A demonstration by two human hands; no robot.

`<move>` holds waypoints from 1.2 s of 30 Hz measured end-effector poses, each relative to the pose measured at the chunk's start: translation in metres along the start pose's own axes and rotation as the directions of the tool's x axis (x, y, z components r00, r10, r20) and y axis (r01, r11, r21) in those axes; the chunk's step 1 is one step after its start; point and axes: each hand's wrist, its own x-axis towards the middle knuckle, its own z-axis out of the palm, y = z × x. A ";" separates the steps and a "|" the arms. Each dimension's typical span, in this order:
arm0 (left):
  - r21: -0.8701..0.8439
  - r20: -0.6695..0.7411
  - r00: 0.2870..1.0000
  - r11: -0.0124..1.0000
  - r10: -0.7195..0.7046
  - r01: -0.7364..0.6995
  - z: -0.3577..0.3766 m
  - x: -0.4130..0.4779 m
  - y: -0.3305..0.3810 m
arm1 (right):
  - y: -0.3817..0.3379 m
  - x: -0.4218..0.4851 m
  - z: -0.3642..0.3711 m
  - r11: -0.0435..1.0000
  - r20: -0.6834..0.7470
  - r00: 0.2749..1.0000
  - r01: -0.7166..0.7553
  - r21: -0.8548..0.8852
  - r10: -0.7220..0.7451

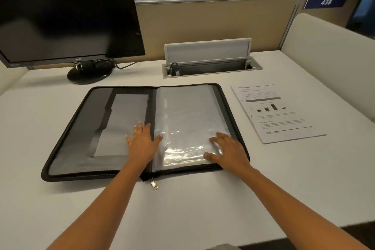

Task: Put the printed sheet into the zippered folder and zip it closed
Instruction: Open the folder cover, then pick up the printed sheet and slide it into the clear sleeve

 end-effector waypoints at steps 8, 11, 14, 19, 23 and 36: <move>-0.345 0.192 0.955 0.927 0.227 -0.151 0.023 0.023 0.113 | 0.041 0.030 -0.058 0.944 -0.194 0.950 -0.188 0.270 0.245; -0.465 0.288 0.927 0.881 0.241 -0.085 0.034 0.032 0.157 | 0.073 0.047 -0.078 0.926 -0.213 0.919 -0.275 0.259 0.332; -0.534 0.374 0.904 0.845 0.209 0.025 0.045 0.043 0.195 | 0.103 0.062 -0.094 0.899 -0.222 0.885 -0.351 0.262 0.410; -0.562 0.527 0.831 0.806 0.176 0.186 0.067 0.050 0.245 | 0.145 0.083 -0.114 0.876 -0.240 0.847 -0.429 0.219 0.475; -0.585 0.553 0.822 0.766 0.137 0.266 0.086 0.050 0.271 | 0.175 0.093 -0.126 0.859 -0.267 0.816 -0.488 0.157 0.513; -0.678 0.468 0.883 0.656 0.038 0.331 0.125 0.052 0.305 | 0.206 0.099 -0.130 0.781 -0.378 0.713 -0.623 0.045 0.590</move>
